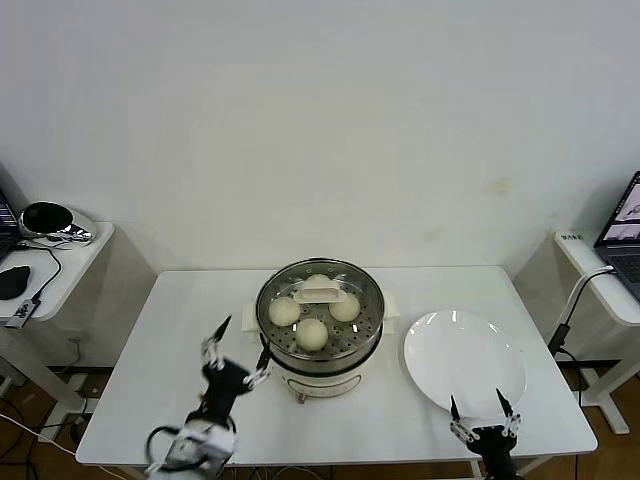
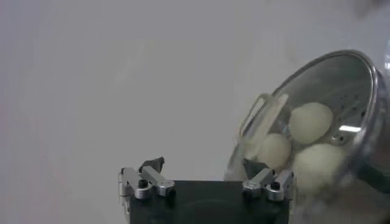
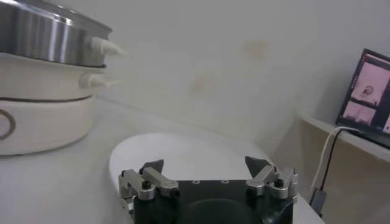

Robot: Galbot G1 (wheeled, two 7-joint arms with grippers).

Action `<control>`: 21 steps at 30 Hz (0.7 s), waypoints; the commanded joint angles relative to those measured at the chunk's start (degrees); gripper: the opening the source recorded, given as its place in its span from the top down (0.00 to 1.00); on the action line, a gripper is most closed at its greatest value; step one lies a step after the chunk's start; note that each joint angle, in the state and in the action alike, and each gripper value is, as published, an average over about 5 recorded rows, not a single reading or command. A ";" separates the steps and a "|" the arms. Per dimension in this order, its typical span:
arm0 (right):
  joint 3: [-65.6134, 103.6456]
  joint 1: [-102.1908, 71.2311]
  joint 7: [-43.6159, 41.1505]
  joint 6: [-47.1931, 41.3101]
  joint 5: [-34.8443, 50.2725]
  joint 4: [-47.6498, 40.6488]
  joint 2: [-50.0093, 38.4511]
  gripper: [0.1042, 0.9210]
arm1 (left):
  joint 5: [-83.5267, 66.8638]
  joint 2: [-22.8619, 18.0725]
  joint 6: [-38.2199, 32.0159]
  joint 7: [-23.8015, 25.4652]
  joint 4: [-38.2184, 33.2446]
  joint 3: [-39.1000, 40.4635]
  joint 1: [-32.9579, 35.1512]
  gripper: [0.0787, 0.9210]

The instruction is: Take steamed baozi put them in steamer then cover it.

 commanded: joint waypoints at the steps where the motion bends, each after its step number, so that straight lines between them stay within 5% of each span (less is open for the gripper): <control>1: -4.14 -4.71 -1.51 -0.37 6.60 1.79 -5.06 0.12 | -38.75 -2.42 -15.46 -8.31 4.16 -12.33 19.98 0.12; 21: -7.34 -8.94 -2.00 -5.14 12.47 7.58 -7.20 0.12 | -36.83 -6.04 -17.96 -3.41 8.51 -11.24 18.56 0.12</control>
